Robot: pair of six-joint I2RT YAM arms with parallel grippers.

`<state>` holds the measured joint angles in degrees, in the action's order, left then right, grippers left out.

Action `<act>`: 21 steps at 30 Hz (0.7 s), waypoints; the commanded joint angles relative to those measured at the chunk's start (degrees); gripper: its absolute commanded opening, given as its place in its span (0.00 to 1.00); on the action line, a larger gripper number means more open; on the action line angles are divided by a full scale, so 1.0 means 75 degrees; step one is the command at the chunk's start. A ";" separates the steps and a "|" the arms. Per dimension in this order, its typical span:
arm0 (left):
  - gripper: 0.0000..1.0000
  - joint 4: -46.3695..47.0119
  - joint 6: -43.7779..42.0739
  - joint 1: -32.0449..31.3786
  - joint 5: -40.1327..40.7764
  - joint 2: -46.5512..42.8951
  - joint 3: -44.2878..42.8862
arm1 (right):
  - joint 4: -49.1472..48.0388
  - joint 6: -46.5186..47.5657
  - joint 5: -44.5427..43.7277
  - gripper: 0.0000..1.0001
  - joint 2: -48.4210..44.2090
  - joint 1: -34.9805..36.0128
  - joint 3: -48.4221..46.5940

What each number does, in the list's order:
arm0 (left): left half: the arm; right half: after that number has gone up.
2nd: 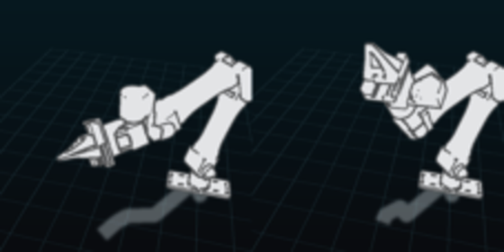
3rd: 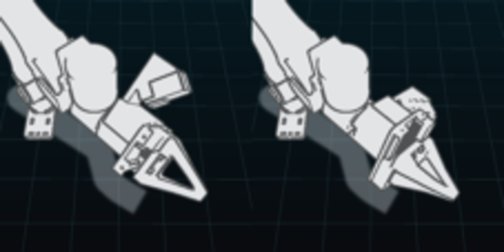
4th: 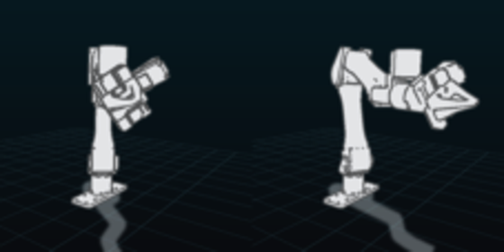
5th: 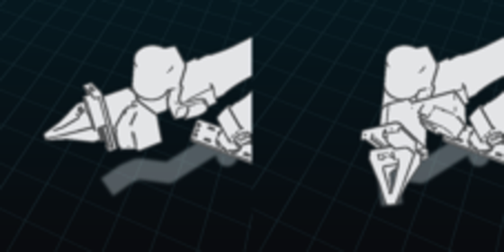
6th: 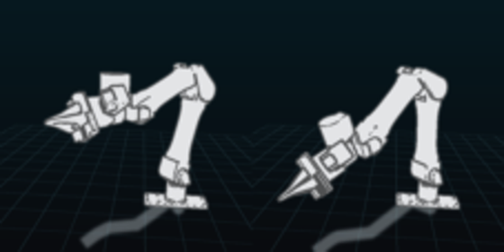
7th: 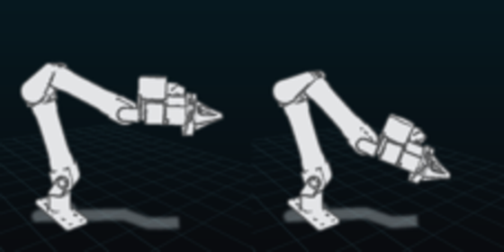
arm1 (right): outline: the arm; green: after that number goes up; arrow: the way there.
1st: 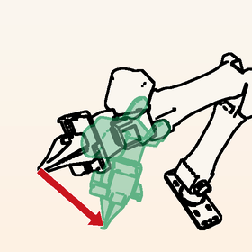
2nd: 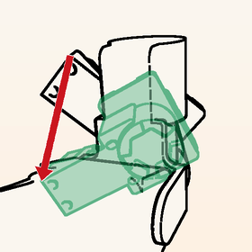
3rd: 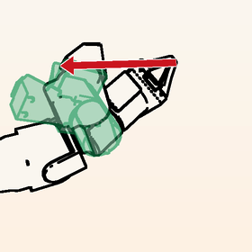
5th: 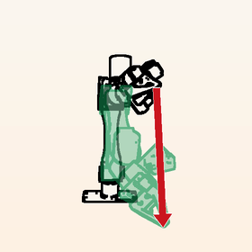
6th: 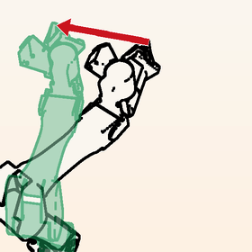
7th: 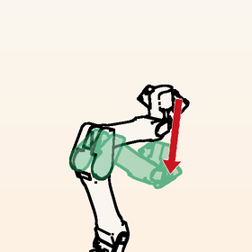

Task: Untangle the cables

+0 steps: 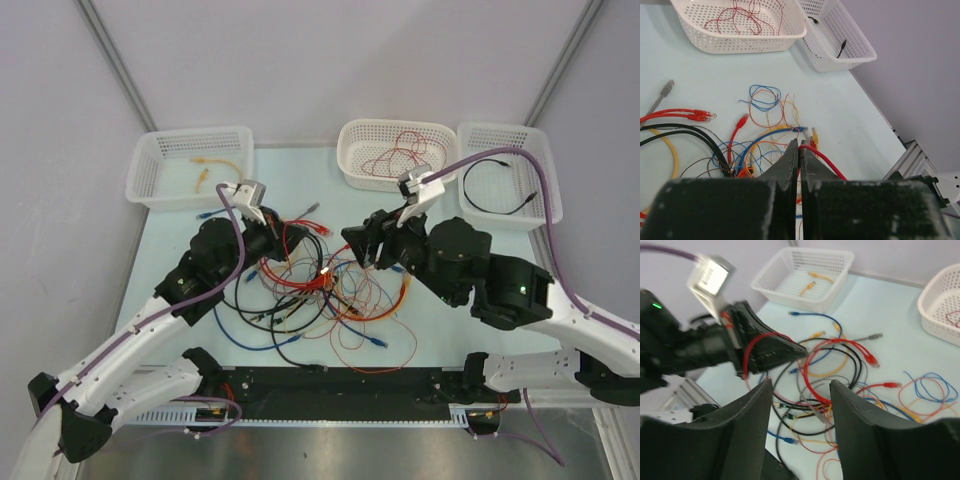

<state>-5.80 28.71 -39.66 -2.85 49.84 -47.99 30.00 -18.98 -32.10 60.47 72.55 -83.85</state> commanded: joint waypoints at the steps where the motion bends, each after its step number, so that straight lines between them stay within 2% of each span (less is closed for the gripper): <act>1: 0.00 -0.0374 0.0016 0.0026 0.0286 -0.0002 -0.0796 | 0.0137 -0.0105 0.0399 0.56 0.0129 -0.0439 0.0773; 5: 0.00 -0.0678 -0.0101 0.0026 0.0170 0.0337 -0.1766 | -0.0411 -0.0118 0.0786 0.59 0.0316 -0.0603 0.1627; 11: 0.00 -0.0914 -0.0125 0.0026 -0.0087 0.0631 -0.2717 | -0.1548 0.0140 0.1267 0.66 0.0656 -0.0779 0.2192; 21: 0.00 -0.1160 -0.0020 0.0038 -0.0322 0.0901 -0.3281 | -0.3682 0.0492 0.1596 0.67 0.1031 -0.1060 0.2637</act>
<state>-14.20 28.45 -39.66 -3.51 56.34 -69.56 12.80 -17.02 -21.39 66.65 65.67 -64.55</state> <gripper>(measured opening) 0.009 0.673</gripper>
